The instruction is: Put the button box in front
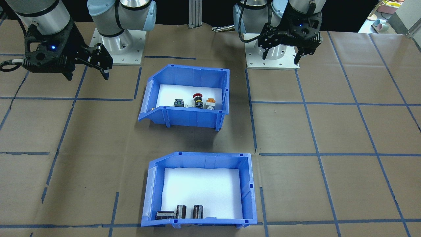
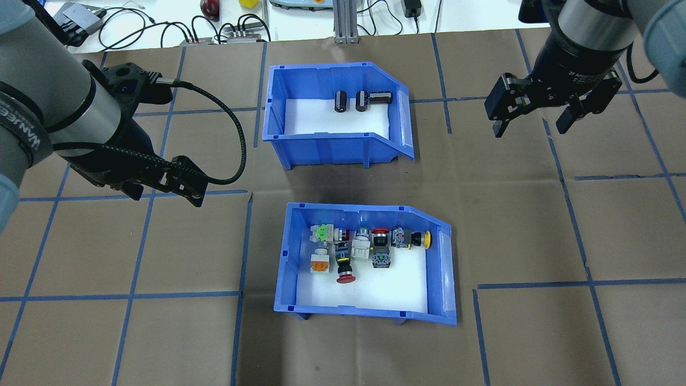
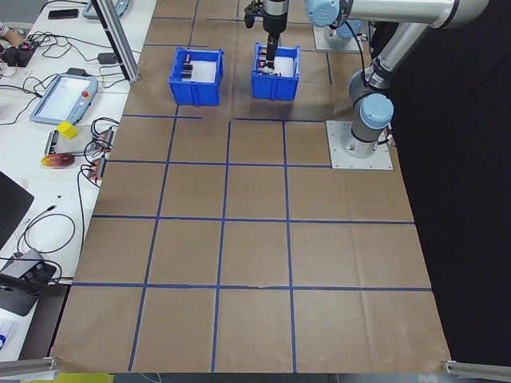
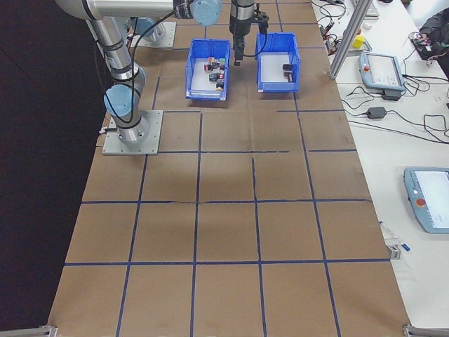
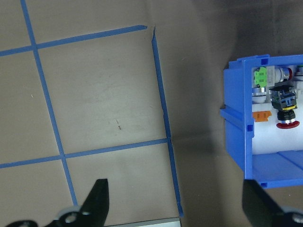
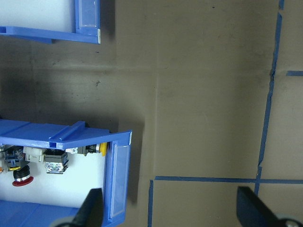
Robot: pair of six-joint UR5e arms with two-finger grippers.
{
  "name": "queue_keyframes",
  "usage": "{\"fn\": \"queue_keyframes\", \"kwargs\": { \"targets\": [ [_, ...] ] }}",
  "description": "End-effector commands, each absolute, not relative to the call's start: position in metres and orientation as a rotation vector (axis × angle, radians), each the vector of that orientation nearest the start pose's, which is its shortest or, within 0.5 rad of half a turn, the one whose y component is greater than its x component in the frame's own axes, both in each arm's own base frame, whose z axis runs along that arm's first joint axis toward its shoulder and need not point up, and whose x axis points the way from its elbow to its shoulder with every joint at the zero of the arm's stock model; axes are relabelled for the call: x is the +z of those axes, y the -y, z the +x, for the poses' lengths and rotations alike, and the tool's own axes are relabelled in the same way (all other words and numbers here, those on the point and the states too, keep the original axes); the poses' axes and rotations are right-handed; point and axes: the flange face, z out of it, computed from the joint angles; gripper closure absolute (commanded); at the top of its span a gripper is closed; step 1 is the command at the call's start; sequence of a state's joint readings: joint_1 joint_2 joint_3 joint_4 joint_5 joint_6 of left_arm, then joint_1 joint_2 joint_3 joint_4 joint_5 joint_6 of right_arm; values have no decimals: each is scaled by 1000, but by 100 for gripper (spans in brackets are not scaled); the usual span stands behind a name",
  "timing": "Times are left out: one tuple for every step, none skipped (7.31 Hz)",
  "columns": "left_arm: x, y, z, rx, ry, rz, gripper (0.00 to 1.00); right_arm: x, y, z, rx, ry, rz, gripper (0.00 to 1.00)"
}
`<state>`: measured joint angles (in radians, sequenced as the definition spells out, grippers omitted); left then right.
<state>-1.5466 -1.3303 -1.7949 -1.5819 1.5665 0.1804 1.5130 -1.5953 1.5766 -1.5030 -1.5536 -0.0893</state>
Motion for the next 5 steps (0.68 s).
{"fn": "queue_keyframes", "kwargs": {
  "targets": [
    [477, 399, -121, -40, -3108, 241, 1, 479, 505, 109, 84, -3116, -68, 0],
    [477, 398, -121, -39, -3107, 229, 1, 484, 523, 111, 63, -3106, -205, 0],
    [473, 397, -122, -29, -3115, 180, 1, 483, 540, 117, 63, -3086, -404, 0],
    [471, 395, -122, -49, -3121, 53, 1, 468, 559, 126, 91, -3053, -573, 0],
    [472, 395, -122, -105, -3117, -131, 1, 463, 575, 143, 92, -3010, -788, 0]
  ]
}}
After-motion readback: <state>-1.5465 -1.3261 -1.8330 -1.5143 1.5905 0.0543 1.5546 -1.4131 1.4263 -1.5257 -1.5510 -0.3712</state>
